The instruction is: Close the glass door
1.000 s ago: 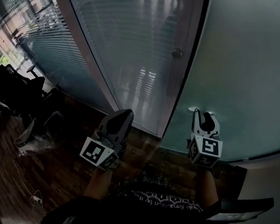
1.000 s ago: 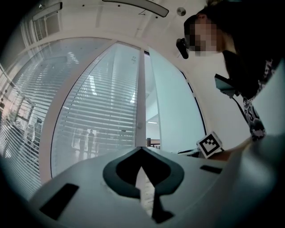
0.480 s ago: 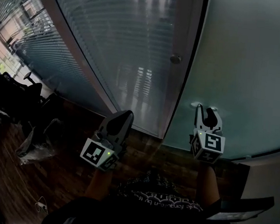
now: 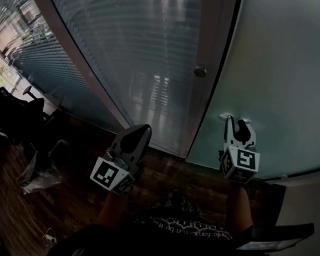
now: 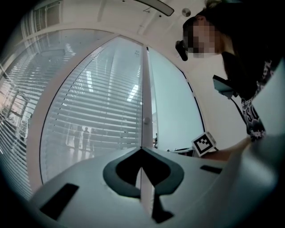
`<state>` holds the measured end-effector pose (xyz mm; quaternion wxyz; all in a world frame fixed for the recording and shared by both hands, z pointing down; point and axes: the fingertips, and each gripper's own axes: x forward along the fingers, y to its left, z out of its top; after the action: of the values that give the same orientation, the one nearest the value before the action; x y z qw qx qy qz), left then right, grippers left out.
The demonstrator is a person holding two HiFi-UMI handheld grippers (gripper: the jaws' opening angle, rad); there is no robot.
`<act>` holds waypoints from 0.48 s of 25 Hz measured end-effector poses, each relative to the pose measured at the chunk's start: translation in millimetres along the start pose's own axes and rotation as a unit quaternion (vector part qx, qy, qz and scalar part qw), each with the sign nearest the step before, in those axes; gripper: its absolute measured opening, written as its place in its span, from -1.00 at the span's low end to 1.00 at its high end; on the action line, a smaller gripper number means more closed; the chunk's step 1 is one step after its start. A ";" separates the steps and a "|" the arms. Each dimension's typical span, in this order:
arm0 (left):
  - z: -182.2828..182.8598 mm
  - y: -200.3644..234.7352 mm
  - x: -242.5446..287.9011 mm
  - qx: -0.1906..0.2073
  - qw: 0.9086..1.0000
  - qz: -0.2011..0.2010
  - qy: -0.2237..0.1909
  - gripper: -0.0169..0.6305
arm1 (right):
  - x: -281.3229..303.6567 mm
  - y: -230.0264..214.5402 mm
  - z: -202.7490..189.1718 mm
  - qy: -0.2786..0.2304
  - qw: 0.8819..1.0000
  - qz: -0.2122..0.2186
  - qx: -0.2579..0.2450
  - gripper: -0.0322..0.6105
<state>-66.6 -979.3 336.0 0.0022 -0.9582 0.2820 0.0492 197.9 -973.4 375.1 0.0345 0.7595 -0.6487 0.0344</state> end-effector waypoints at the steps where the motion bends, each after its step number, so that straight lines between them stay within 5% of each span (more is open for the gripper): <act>1: -1.5 1.0 1.1 0.000 1.000 -0.001 0.002 -0.94 | 1.4 -1.1 -0.4 0.002 1.000 -0.001 -0.002 -0.54; 12: -6.1 10.3 11.1 -0.006 1.000 -0.004 0.008 -0.94 | 20.7 -10.8 0.5 0.011 1.000 -0.012 0.001 -0.54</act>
<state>-62.4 -994.1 341.3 -0.0054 -0.9595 0.2783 0.0431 211.8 -992.0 376.5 0.0418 0.7670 -0.6388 0.0431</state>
